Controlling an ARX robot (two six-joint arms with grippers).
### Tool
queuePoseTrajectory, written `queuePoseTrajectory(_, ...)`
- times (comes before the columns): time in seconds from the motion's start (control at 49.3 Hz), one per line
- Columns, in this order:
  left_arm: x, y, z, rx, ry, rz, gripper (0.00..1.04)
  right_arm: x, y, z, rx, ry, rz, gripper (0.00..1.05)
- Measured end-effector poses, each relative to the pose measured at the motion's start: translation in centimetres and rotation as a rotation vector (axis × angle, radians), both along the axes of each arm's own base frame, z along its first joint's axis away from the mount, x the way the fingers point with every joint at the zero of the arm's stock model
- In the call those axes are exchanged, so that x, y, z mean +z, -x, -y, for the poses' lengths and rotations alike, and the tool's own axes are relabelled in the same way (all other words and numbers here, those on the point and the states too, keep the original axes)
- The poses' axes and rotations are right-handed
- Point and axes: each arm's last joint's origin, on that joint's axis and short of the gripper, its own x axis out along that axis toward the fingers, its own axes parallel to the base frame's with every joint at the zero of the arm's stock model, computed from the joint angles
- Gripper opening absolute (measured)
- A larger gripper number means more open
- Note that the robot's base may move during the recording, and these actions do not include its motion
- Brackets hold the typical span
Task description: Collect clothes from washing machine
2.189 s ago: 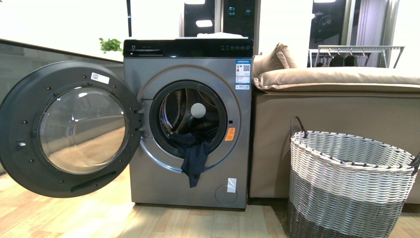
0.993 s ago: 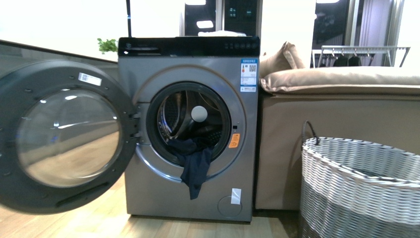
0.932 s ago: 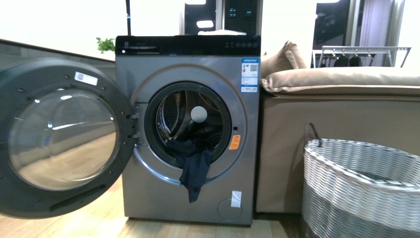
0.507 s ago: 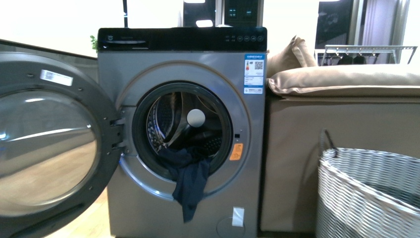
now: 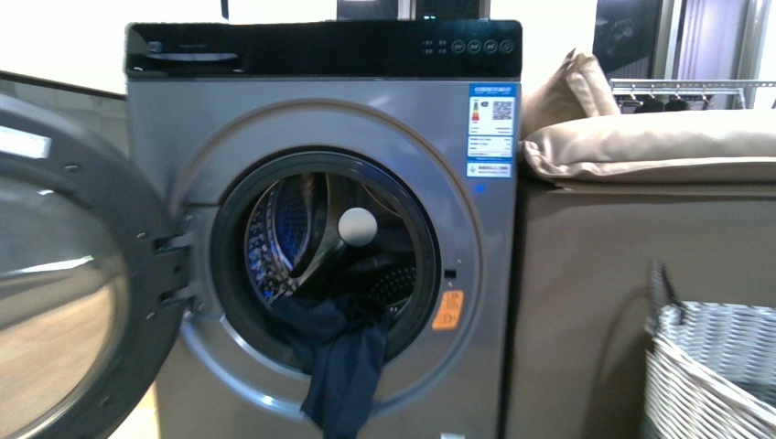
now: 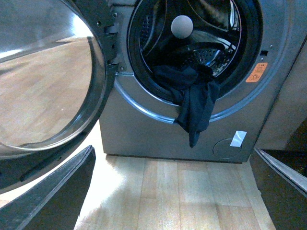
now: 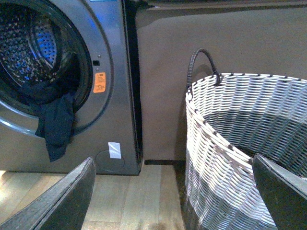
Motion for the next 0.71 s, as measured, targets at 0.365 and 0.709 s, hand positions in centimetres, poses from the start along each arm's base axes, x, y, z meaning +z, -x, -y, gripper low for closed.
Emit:
queuePoseTrajectory(0.365, -0.01, -0.01, 0.0, 0.001, 0.0, -0.002, 0.98, -0.01, 0.0, 0.0, 0.001, 0.0, 0.0, 0.97)
queuePoseTrajectory(0.709, -0.01, 0.0, 0.0, 0.0, 0.0, -0.001, 0.98, 0.0, 0.0, 0.0, 0.0, 0.0, 0.0, 0.97)
